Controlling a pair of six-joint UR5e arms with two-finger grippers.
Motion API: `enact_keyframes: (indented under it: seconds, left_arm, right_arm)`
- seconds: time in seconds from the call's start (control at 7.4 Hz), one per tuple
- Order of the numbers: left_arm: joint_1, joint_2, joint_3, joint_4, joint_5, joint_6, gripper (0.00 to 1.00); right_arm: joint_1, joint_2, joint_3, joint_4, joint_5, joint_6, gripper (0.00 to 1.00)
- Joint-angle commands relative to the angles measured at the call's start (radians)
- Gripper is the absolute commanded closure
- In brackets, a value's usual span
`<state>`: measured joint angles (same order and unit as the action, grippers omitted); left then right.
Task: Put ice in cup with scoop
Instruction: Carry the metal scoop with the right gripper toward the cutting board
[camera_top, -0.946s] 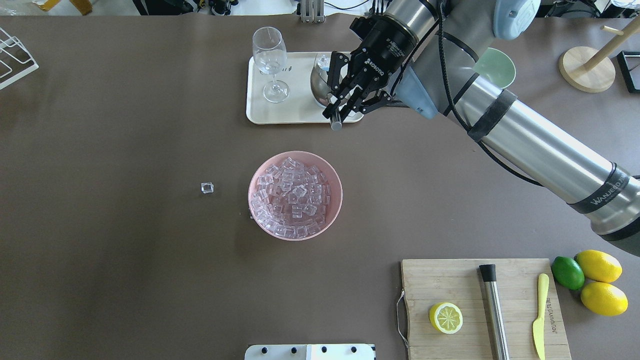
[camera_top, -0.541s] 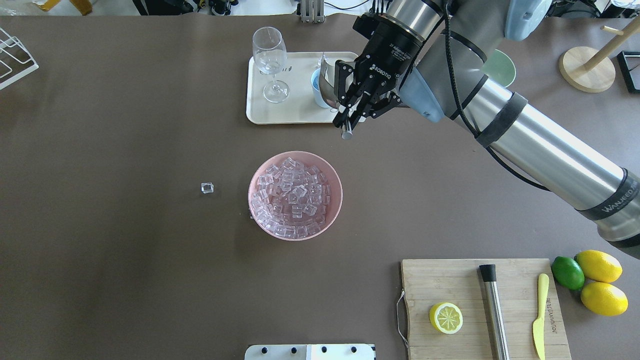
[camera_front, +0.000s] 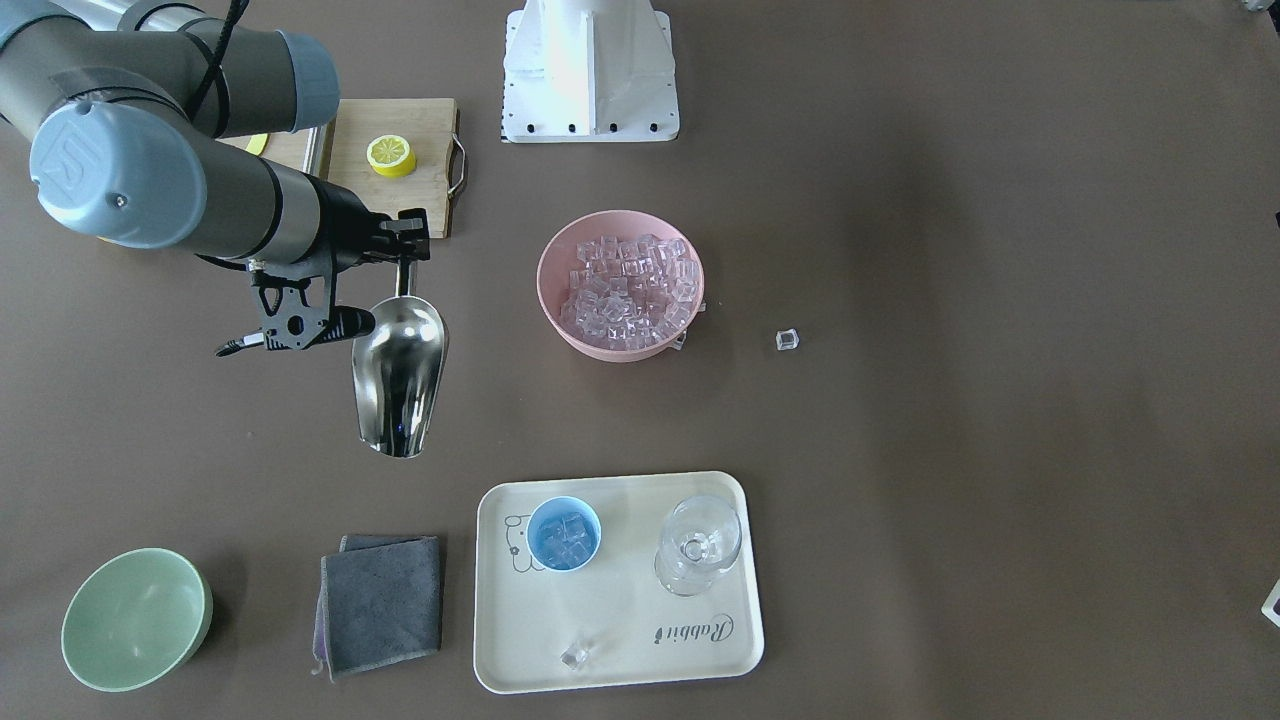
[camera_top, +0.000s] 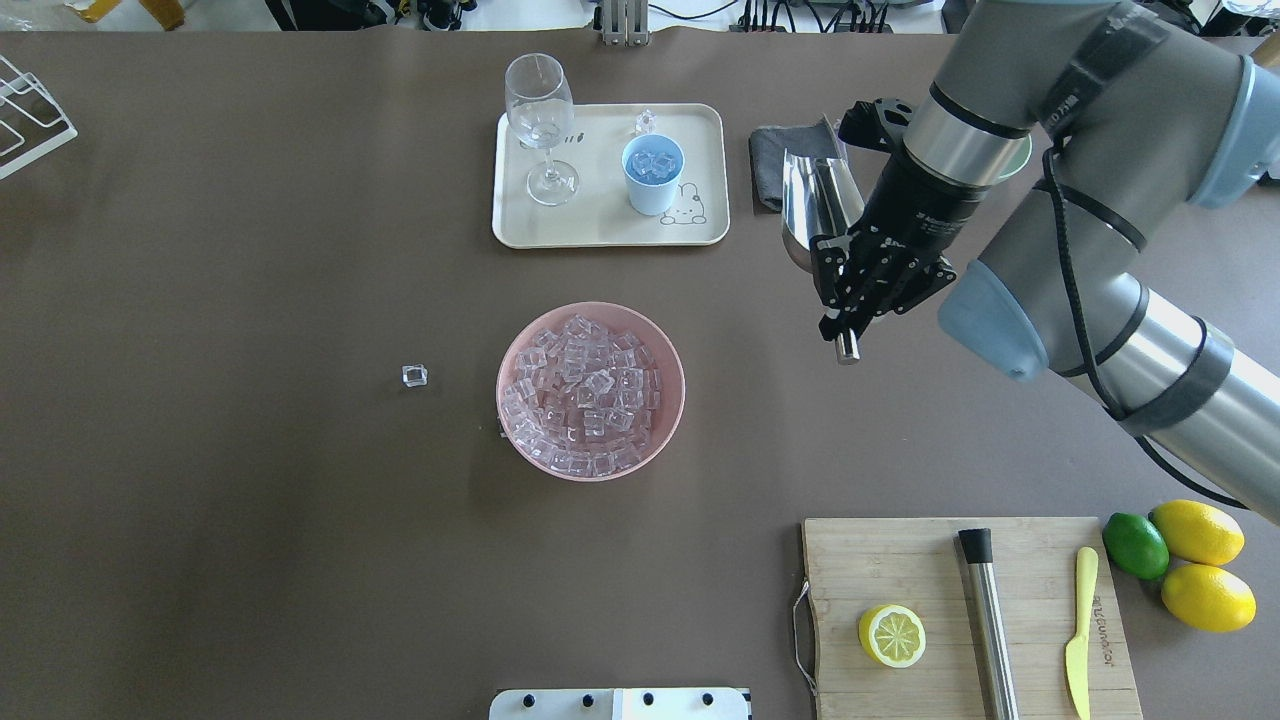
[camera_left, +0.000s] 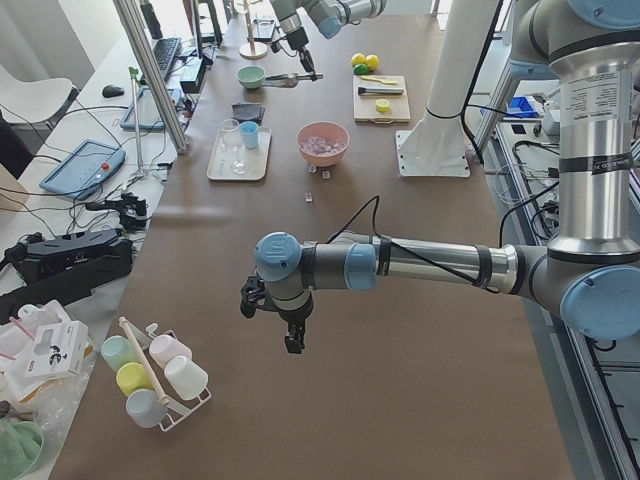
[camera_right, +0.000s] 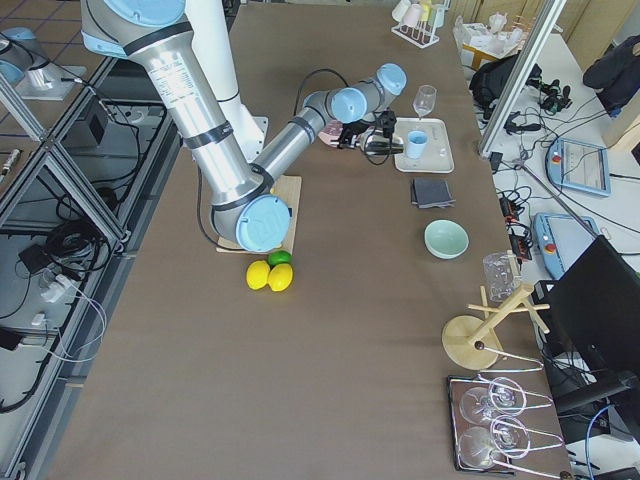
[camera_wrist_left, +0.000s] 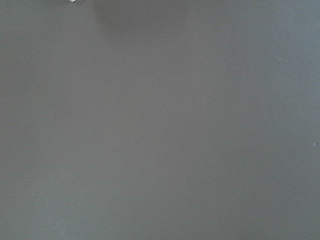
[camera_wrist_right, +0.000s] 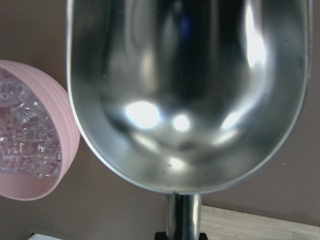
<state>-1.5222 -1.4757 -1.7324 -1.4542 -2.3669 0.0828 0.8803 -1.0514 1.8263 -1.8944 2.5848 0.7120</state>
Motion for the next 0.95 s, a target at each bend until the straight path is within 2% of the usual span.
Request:
enact_keyframes:
  seconds: [0.0, 0.27, 0.54, 0.81]
  left_arm:
    - [0.0, 0.0, 0.001, 0.0, 0.0, 0.0, 0.02]
    - [0.0, 0.0, 0.001, 0.0, 0.0, 0.0, 0.02]
    - [0.0, 0.0, 0.001, 0.0, 0.0, 0.0, 0.02]
    - [0.0, 0.0, 0.001, 0.0, 0.0, 0.0, 0.02]
  right_arm:
    - [-0.053, -0.154, 0.091, 0.0, -0.101, -0.029, 1.0]
    - [-0.078, -0.212, 0.068, 0.0, -0.139, -0.161, 1.0]
    - [-0.135, -0.286, 0.062, 0.004, -0.164, -0.154, 1.0]
    - [-0.139, -0.311, 0.057, 0.011, -0.181, -0.102, 1.0]
